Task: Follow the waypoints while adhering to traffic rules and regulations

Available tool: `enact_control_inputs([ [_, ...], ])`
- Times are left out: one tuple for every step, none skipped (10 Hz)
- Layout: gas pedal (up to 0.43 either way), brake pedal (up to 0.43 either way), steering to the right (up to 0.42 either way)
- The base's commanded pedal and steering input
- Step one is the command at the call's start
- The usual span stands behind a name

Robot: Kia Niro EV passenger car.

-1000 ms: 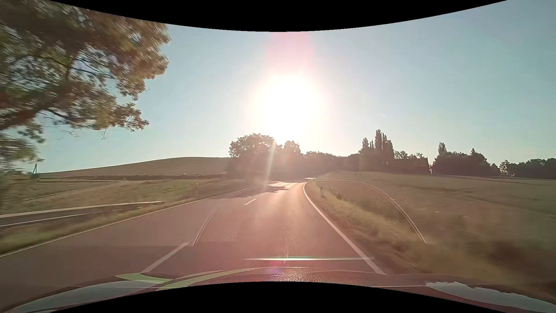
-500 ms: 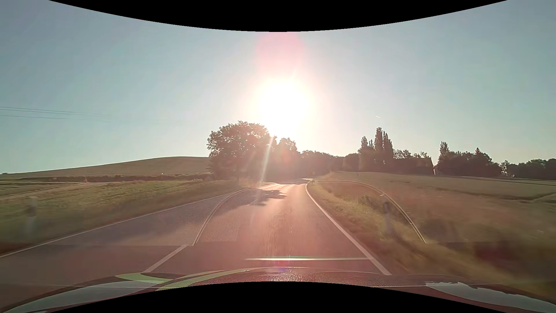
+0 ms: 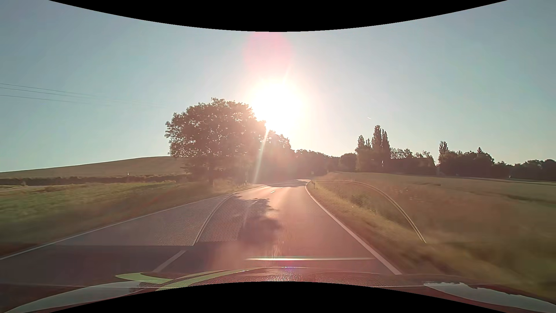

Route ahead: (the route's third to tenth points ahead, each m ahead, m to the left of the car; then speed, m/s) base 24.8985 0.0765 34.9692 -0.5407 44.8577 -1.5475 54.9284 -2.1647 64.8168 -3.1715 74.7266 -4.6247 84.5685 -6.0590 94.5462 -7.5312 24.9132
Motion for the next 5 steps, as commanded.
enact_control_inputs([
  [0.28, 0.0, 0.014],
  [0.28, 0.0, 0.014],
  [0.268, 0.0, 0.014],
  [0.26, 0.0, 0.014],
  [0.26, 0.0, 0.014],
])
